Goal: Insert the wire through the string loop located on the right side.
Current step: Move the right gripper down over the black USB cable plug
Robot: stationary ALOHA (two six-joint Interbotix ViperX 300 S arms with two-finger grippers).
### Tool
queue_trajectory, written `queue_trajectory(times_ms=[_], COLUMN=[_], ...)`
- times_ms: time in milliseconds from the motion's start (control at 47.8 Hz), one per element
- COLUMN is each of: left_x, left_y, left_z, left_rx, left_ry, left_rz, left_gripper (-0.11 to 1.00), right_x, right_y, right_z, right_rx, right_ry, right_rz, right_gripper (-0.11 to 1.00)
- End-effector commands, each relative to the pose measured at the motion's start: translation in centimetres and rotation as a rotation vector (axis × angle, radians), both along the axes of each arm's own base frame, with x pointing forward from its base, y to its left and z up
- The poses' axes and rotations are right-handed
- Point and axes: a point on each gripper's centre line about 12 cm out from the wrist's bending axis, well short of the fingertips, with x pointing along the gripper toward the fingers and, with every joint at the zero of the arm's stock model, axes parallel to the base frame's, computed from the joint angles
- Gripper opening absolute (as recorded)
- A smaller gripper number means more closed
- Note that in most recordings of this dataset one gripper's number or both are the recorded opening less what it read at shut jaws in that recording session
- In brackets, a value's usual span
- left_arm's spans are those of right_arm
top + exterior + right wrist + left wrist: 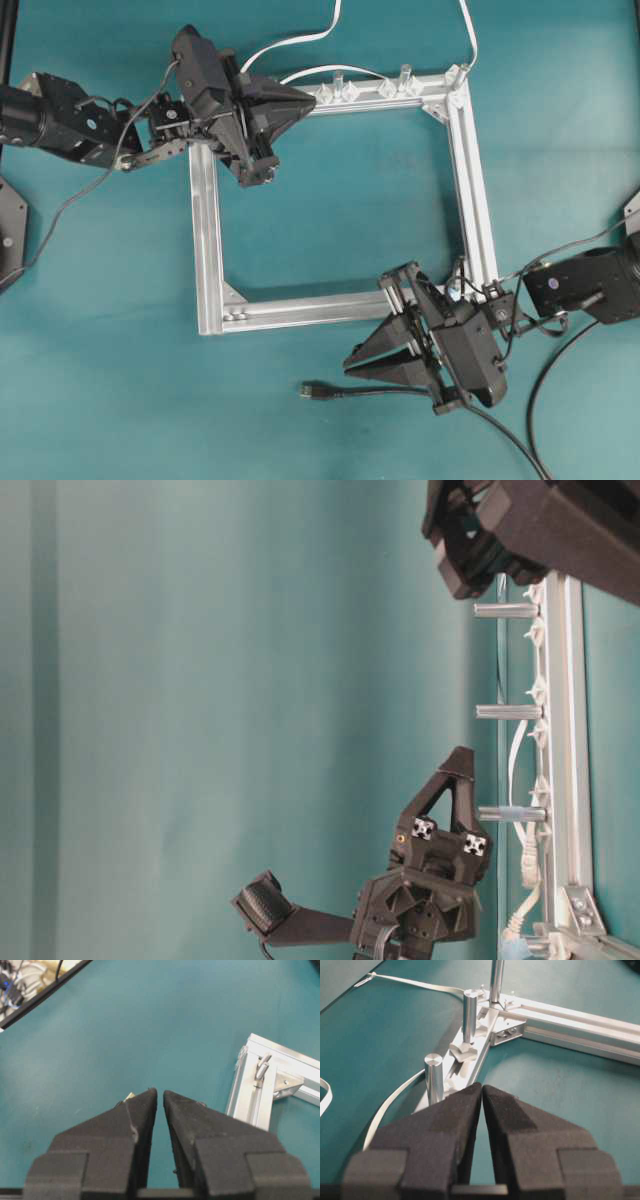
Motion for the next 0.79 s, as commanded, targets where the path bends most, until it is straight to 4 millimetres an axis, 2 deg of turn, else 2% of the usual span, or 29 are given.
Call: queue_trajectory(times_ms=[0,42,105,167,460,523,565,732,774], left_x=[0.7,0.8,0.9,0.8,0.6,0.5,0.4,0.2,0.2], left_y=[-0.3,-0.3,-0.3,-0.3,-0.4,-0.5,-0.5,-0.5,-0.6], left_z=[2.4,2.6,2.5,2.3,1.8,1.6,1.6,1.4,1.4], left_rx=[0.027,0.022,0.010,0.000,-0.013,-0.011,-0.010,-0.009,-0.008], left_ry=[-0.037,-0.023,0.010,0.039,0.069,0.077,0.078,0.086,0.087], left_rz=[-0.038,-0.040,-0.041,-0.043,-0.043,-0.045,-0.045,-0.046,-0.049], left_gripper=[0.15,0.13,0.01,0.00,0.01,0.01,0.06,0.50,0.55], right_x=[0.7,0.9,1.2,1.2,1.0,1.0,1.0,1.1,1.0], right_y=[-0.2,-0.3,-0.5,-0.5,-0.3,-0.2,-0.2,-0.8,-0.8], right_z=[1.4,1.5,1.7,1.7,0.8,0.7,0.7,0.6,0.5], right_rx=[0.025,0.045,0.071,0.085,0.157,0.179,0.201,0.279,0.284], right_ry=[-0.042,-0.034,-0.025,-0.018,0.041,0.050,0.055,0.071,0.076], right_rz=[-0.014,-0.037,-0.063,-0.069,-0.084,-0.088,-0.101,-0.201,-0.214], right_gripper=[0.24,0.22,0.09,0.02,0.02,0.10,0.20,0.68,0.79])
